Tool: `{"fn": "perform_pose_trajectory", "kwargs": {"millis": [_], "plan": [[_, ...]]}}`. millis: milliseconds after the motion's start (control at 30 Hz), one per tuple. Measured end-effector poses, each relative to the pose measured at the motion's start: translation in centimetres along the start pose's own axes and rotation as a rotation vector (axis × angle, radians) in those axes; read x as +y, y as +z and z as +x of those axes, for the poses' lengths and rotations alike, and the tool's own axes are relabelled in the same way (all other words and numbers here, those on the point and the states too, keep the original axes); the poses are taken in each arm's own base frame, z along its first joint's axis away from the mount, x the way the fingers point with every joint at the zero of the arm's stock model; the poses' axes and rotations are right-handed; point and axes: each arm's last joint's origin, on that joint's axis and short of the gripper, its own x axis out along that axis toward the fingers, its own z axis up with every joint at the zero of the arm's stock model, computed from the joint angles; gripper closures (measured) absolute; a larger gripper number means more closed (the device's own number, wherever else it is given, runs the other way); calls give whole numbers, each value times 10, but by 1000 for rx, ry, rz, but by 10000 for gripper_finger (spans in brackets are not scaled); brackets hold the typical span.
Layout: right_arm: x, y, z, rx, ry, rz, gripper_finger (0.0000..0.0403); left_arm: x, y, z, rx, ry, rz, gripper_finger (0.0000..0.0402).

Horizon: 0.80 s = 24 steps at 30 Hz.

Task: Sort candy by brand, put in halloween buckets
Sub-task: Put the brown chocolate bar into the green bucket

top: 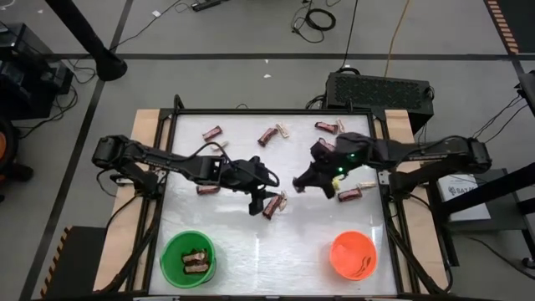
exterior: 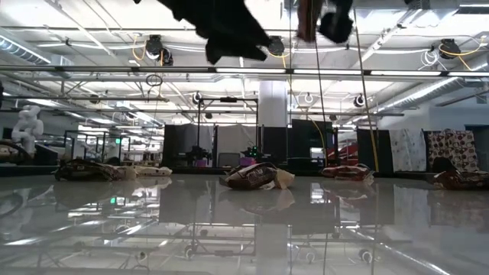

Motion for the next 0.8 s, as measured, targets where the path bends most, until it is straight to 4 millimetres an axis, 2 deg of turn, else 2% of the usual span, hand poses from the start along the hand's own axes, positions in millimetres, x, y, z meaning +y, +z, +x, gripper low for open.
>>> {"fn": "perform_pose_trajectory", "kwargs": {"millis": [133, 300, 667, 800], "plan": [[17, 4, 2, -43, 168, -99, 401, -8, 11, -1, -134, 28, 81, 230], [29, 6, 3, -92, 244, -149, 401, -16, 22, -5, -260, 2, 116, 230], [30, 2, 4, -63, 239, -130, 401, -15, 21, -4, -252, 13, 121, 230], [28, 0, 4, -33, 223, -118, 401, -16, 21, -4, -245, -47, 125, 230]]}}
